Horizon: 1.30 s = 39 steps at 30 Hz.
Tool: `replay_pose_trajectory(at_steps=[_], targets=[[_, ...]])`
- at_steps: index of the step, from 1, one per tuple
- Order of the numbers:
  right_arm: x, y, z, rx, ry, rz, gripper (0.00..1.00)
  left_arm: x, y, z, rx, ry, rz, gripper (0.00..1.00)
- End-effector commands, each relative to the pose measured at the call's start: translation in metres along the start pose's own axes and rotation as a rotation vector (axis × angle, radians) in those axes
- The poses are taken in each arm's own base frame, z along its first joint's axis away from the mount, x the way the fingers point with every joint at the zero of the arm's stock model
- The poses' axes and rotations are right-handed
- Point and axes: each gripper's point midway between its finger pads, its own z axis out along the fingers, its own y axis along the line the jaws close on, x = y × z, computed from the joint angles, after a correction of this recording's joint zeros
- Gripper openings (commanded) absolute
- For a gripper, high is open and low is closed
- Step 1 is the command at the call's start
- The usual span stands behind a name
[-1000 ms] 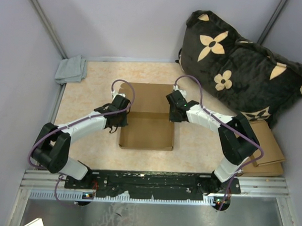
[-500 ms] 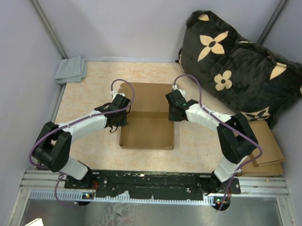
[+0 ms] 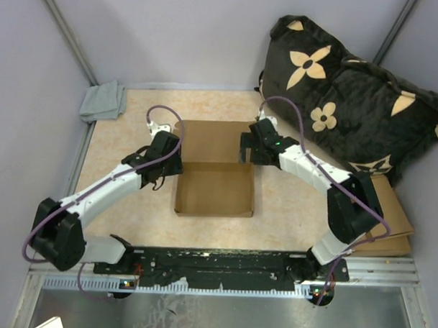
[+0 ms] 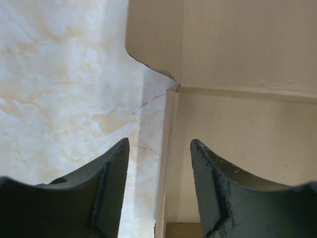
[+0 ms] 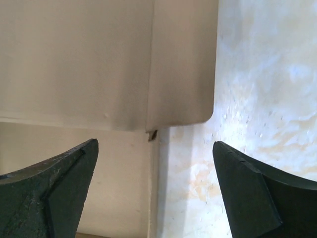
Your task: Fold the paper box
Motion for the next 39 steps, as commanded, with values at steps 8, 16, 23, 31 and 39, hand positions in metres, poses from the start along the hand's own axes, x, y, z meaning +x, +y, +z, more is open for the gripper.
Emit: replay_pose_trajectory(at_steps=[8, 16, 23, 31, 39], targets=[[-0.112, 0.078, -0.107, -0.694, -0.387, -0.06, 0.99, -0.099, 0.033, -0.034, 0.035, -0.334, -0.109, 0.75], [-0.117, 0.018, -0.039, -0.444, -0.217, 0.157, 0.0, -0.093, 0.051, 0.015, 0.019, -0.206, -0.212, 0.73], [-0.106, -0.024, -0.001, -0.365, -0.119, 0.235, 0.61, -0.103, 0.046, 0.038, 0.062, -0.197, -0.247, 0.7], [-0.09, -0.035, 0.032, -0.274, -0.019, 0.232, 0.92, -0.108, 0.032, 0.07, 0.086, -0.126, -0.215, 0.68], [-0.081, -0.022, 0.054, -0.345, 0.039, 0.221, 0.83, -0.091, 0.025, 0.098, 0.106, -0.038, -0.206, 0.66]])
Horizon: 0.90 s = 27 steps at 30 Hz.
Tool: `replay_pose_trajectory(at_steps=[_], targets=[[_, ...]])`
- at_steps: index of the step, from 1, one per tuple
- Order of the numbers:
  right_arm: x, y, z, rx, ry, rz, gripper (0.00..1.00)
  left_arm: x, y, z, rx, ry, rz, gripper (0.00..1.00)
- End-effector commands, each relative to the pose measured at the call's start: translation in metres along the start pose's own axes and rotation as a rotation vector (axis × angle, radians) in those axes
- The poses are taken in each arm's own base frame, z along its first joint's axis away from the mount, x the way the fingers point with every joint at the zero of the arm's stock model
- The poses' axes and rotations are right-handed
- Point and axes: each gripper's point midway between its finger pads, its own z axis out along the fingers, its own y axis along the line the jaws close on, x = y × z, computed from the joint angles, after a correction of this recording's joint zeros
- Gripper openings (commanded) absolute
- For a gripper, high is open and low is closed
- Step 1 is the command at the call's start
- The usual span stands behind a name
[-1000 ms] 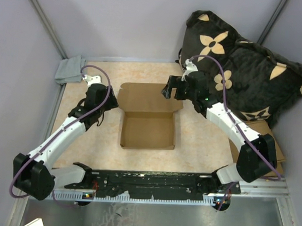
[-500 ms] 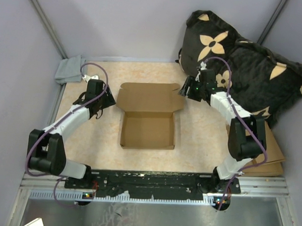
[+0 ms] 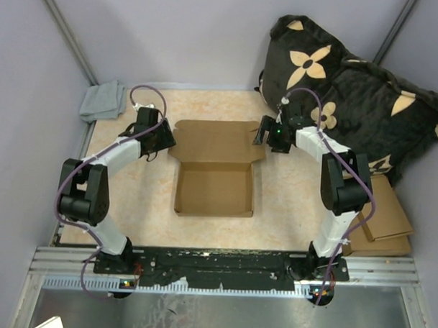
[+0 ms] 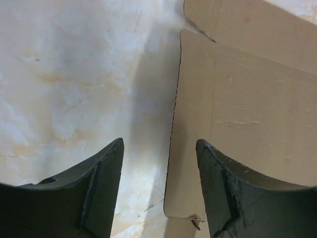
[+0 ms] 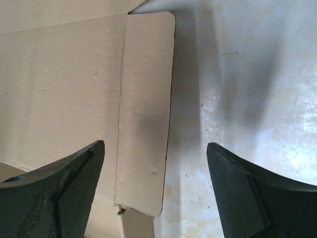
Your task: Fold the paper box
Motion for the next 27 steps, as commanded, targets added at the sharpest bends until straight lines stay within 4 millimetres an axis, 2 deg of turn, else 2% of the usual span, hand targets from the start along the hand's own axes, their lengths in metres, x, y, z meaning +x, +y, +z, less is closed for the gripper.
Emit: replay_pose_trajectory(at_steps=[1, 5, 13, 18, 27], targets=[[-0.015, 0.022, 0.005, -0.106, -0.014, -0.032, 0.8, -0.004, -0.013, 0.011, 0.061, 0.025, 0.003, 0.66], [-0.011, 0.035, 0.009, -0.19, 0.02, -0.048, 0.65, 0.004, -0.02, 0.02, 0.092, 0.075, 0.01, 0.65], [-0.019, 0.048, -0.008, -0.218, -0.012, -0.091, 0.39, 0.005, -0.037, 0.021, 0.182, 0.094, 0.021, 0.57], [-0.017, 0.055, -0.008, -0.175, -0.002, -0.146, 0.37, 0.004, -0.048, 0.021, 0.23, 0.107, 0.021, 0.55], [-0.007, 0.068, 0.006, -0.086, 0.037, -0.223, 0.33, 0.013, -0.05, 0.029, 0.221, 0.144, 0.045, 0.49]])
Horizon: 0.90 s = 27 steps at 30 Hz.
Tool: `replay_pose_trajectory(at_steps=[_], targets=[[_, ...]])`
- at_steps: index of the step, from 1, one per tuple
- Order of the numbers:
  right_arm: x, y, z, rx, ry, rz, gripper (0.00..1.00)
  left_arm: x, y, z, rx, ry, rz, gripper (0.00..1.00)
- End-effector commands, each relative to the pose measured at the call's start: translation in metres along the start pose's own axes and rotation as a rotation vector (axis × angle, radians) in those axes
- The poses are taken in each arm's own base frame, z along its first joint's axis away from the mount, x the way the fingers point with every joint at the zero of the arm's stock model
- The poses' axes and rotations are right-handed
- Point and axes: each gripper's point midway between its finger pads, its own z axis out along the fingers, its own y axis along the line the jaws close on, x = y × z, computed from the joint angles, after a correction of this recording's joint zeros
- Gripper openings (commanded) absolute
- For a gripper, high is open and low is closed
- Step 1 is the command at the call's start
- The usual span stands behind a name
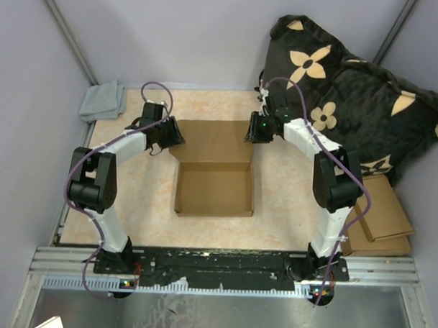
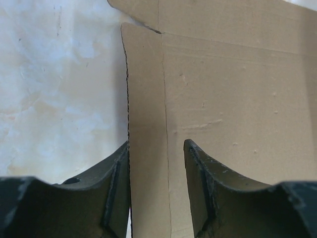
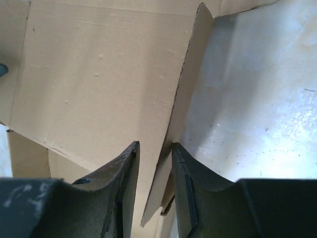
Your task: Fold the paper box
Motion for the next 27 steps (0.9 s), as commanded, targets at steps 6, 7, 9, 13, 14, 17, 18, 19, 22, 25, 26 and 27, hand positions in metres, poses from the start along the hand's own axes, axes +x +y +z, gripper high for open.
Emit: replay_pose_trajectory(at_steps=[6, 7, 9, 13, 14, 17, 18, 19, 22, 25, 26, 27], targets=[[-0.005, 0.003, 0.009, 0.075, 0.014, -0.055, 0.31, -0.005, -0.009, 0.01, -0.008, 0.017, 0.055, 0.37], [-0.005, 0.002, 0.01, 0.081, 0.018, -0.057, 0.31, -0.006, -0.01, 0.011, -0.012, 0.019, 0.066, 0.33], [-0.004, 0.001, 0.011, 0.087, 0.022, -0.057, 0.31, -0.005, -0.012, 0.011, -0.014, 0.024, 0.08, 0.17], [-0.003, -0.002, 0.008, 0.103, 0.023, -0.058, 0.3, -0.013, -0.015, 0.0, -0.012, -0.022, 0.09, 0.0], [-0.004, -0.002, 0.006, 0.107, 0.018, -0.061, 0.31, -0.016, -0.017, -0.005, -0.003, -0.052, 0.097, 0.0], [-0.008, -0.002, -0.002, 0.12, -0.003, -0.074, 0.32, -0.026, -0.022, -0.023, 0.032, -0.149, 0.114, 0.0], [-0.011, -0.001, -0.005, 0.119, -0.011, -0.081, 0.32, -0.028, -0.025, -0.029, 0.05, -0.182, 0.118, 0.0], [-0.014, -0.001, -0.009, 0.121, -0.022, -0.086, 0.33, -0.029, -0.028, -0.036, 0.067, -0.212, 0.122, 0.0], [-0.022, 0.0, -0.018, 0.12, -0.041, -0.093, 0.33, -0.034, -0.038, -0.056, 0.128, -0.316, 0.14, 0.0], [-0.029, 0.001, -0.024, 0.112, -0.058, -0.099, 0.34, -0.036, -0.044, -0.073, 0.173, -0.403, 0.151, 0.0], [-0.031, 0.002, -0.026, 0.11, -0.061, -0.099, 0.34, -0.036, -0.045, -0.079, 0.185, -0.427, 0.155, 0.0], [-0.033, 0.002, -0.029, 0.109, -0.065, -0.103, 0.34, -0.034, -0.045, -0.082, 0.192, -0.444, 0.161, 0.0]])
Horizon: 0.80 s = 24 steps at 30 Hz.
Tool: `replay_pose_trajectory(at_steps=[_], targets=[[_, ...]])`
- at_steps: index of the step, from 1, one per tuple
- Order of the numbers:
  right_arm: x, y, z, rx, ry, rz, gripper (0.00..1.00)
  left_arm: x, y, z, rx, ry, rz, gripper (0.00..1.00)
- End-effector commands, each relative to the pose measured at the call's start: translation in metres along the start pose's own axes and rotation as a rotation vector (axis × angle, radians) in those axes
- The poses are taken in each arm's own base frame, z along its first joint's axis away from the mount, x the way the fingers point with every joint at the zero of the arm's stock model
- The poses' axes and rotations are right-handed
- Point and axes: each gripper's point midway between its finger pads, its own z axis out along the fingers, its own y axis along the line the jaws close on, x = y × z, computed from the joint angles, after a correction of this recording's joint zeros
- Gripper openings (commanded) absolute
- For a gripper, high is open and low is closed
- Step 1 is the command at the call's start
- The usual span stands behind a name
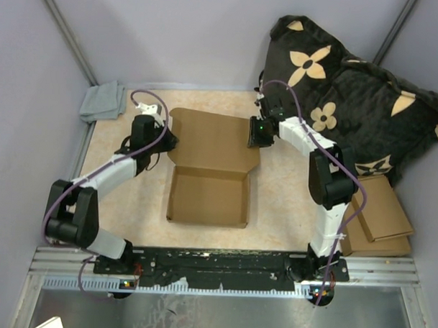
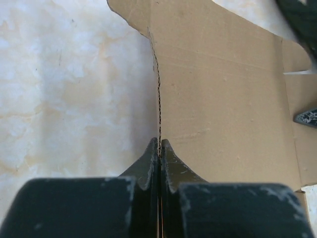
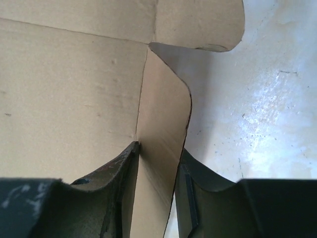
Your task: Fold the paper box
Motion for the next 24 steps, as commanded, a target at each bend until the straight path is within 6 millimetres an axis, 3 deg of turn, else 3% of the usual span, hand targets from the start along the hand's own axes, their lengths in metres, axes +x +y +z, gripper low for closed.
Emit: replay_pose_trajectory(at_steps=[1, 12, 16, 18, 21, 24], targets=[[-0.047, 0.013, -0.047, -0.035, -0.143, -0.047, 0.34, -0.034, -0.02, -0.018, 0.089, -0.206, 0.042, 0.0], [-0.063, 0.021, -0.08, -0.045, -0.19, -0.099, 0.32, -0.055, -0.04, -0.053, 0.163, -0.389, 0.118, 0.0], [-0.068, 0.024, -0.089, -0.055, -0.201, -0.115, 0.14, -0.061, -0.049, -0.064, 0.185, -0.428, 0.155, 0.01], [-0.071, 0.026, -0.093, -0.058, -0.215, -0.122, 0.0, -0.066, -0.056, -0.07, 0.197, -0.449, 0.175, 0.12], [-0.077, 0.029, -0.104, -0.068, -0.265, -0.139, 0.0, -0.075, -0.064, -0.079, 0.207, -0.471, 0.199, 0.22], [-0.09, 0.035, -0.126, -0.08, -0.374, -0.162, 0.0, -0.083, -0.065, -0.083, 0.189, -0.476, 0.208, 0.35]])
